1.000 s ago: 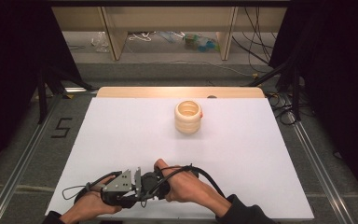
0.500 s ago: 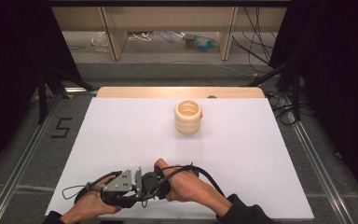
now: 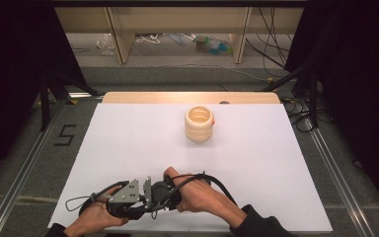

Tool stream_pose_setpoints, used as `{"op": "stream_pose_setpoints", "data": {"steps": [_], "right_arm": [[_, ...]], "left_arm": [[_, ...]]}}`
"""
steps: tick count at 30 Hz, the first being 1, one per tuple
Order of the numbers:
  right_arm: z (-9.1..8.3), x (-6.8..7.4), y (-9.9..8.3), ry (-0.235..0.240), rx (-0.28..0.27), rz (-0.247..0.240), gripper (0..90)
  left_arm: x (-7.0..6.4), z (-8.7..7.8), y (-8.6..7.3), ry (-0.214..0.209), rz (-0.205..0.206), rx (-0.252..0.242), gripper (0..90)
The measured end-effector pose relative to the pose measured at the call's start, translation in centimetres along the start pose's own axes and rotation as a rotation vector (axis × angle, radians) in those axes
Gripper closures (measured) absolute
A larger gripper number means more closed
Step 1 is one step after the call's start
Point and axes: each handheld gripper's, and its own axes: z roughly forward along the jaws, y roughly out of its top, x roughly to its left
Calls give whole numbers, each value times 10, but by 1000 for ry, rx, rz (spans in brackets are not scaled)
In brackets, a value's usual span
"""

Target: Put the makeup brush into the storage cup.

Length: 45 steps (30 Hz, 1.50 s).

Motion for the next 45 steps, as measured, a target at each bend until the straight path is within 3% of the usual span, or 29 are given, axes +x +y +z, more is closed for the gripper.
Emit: {"op": "stream_pose_setpoints", "data": {"steps": [5,9,12,14,16,17,20,21,23,28,31,36,40,41,45], "right_arm": [[-2,0,-1,-7,-7,-28,658],[-5,0,-2,-21,-41,-18,598],[-15,0,-4,-68,-37,11,535],[-22,1,-7,-89,-48,65,491],[-30,0,-11,-110,-104,123,417],[-34,-1,-14,-133,-132,157,390],[-47,-5,-28,-199,-241,281,331],[-50,-7,-34,-225,-294,300,306],[-55,-7,-48,-263,-365,410,280],[-59,1,-89,-307,-463,629,265],[-56,9,-111,-284,-513,735,222],[-43,19,-132,-255,-582,854,220],[-30,20,-132,-210,-660,921,186],[-27,21,-131,-203,-675,925,186],[-14,21,-125,-156,-732,951,167]], "left_arm": [[1,-1,0,9,-3,-3,760],[2,-1,0,14,-6,-6,760],[3,-3,0,24,-6,-8,760],[4,-5,0,37,-31,-26,760],[7,-7,0,50,-37,-24,760],[7,-7,-1,55,-56,-52,760],[10,-11,0,70,-78,-61,759],[11,-12,0,82,-85,-67,760],[13,-14,-1,88,-88,-73,759],[16,-17,0,131,-134,-102,760],[18,-18,0,145,-149,-116,760],[21,-20,1,180,-187,-142,760],[24,-23,2,196,-197,-173,759],[23,-22,2,199,-214,-183,759],[23,-22,3,208,-206,-192,759]]}}
